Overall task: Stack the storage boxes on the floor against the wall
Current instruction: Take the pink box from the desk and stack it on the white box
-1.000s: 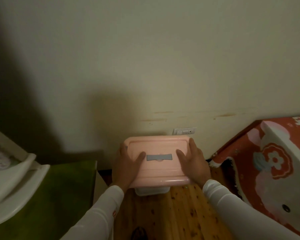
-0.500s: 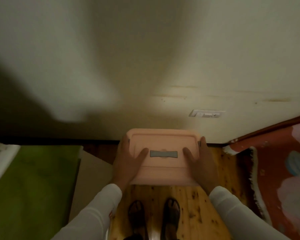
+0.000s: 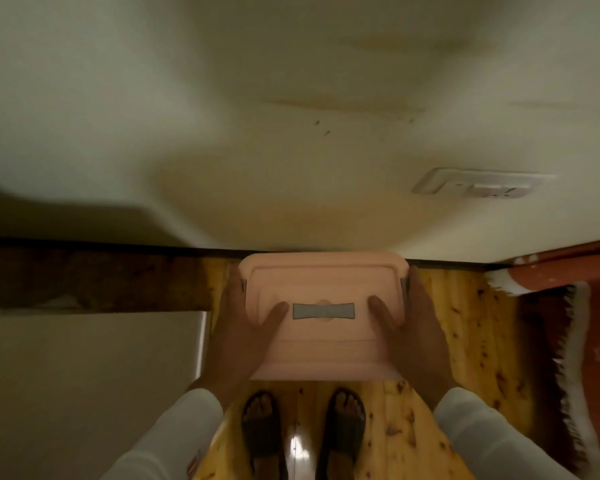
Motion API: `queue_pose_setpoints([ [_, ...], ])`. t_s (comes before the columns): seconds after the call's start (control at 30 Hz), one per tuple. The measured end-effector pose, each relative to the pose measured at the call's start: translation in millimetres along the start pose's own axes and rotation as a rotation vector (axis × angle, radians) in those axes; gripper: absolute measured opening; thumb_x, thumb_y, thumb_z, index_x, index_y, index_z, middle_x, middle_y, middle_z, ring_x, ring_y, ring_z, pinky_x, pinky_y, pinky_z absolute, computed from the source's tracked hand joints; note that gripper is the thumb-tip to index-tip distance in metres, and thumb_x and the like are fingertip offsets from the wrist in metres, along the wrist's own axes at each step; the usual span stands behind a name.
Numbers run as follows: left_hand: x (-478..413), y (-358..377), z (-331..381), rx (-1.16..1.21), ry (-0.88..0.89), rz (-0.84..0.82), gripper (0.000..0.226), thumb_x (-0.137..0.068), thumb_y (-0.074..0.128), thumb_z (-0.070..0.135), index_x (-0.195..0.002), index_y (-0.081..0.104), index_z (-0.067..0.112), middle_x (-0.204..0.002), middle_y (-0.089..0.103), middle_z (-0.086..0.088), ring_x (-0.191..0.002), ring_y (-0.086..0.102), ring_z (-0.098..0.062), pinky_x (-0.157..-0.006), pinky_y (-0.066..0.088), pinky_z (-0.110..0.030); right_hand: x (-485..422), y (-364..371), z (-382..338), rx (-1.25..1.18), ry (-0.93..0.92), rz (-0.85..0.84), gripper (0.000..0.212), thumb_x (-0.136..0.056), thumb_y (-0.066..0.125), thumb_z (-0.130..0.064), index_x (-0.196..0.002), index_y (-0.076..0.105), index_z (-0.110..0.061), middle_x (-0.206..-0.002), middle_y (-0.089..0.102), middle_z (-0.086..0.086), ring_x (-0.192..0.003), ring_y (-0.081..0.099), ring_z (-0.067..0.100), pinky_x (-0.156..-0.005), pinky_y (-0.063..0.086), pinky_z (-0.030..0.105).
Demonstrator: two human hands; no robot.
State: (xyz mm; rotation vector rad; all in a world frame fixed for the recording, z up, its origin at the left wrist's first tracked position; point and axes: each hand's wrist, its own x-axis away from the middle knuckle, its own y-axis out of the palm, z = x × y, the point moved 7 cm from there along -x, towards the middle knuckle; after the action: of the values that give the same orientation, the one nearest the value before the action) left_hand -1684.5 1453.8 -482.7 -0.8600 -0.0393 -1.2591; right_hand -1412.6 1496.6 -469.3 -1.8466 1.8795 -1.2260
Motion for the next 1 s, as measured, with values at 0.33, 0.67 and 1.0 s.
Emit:
queue_pose_setpoints([
  [0.33,-64.3,56.2,-64.3,-0.001,-0.065,-0.013,0.101,-0.082,0.065,0.055,-0.154,-0.003,0.038,-0.161,0.02,0.007,-0.142,0.03,-0.019,-0.1,0.024,-0.03,-57.6,65.4,54.4,-0.046,0.042,-0.069,0.08,-0.088,0.057,-0.055,-0.151,0.02,-0.024,-0.145,0.043,0.002,-0.125,0.05,0.026,-0.099,0.047,0.049],
  [0.67,-102.7,87.7,-87.8,0.006,-0.048,-0.05,0.1,-0.082,0.069,0.051,-0.155,0.003,0.034,-0.159,0.023,0.003,-0.14,0.035,-0.021,-0.105,0.033,-0.035,-89.7,93.1,83.9,-0.072,0.065,-0.069,0.079,-0.086,0.061,-0.053,-0.149,0.026,-0.023,-0.142,0.048,0.001,-0.124,0.051,0.026,-0.1,0.045,0.051],
  [1.0,-124.5,99.4,-104.7,-0.052,-0.023,-0.041,0.1,-0.081,0.07,0.049,-0.156,0.006,0.029,-0.158,0.026,0.001,-0.139,0.036,-0.022,-0.107,0.034,-0.039,-105.6,116.6,98.1,-0.05,0.058,-0.078,0.076,-0.086,0.065,-0.047,-0.147,0.031,-0.018,-0.137,0.051,0.005,-0.119,0.054,0.026,-0.093,0.048,0.037],
])
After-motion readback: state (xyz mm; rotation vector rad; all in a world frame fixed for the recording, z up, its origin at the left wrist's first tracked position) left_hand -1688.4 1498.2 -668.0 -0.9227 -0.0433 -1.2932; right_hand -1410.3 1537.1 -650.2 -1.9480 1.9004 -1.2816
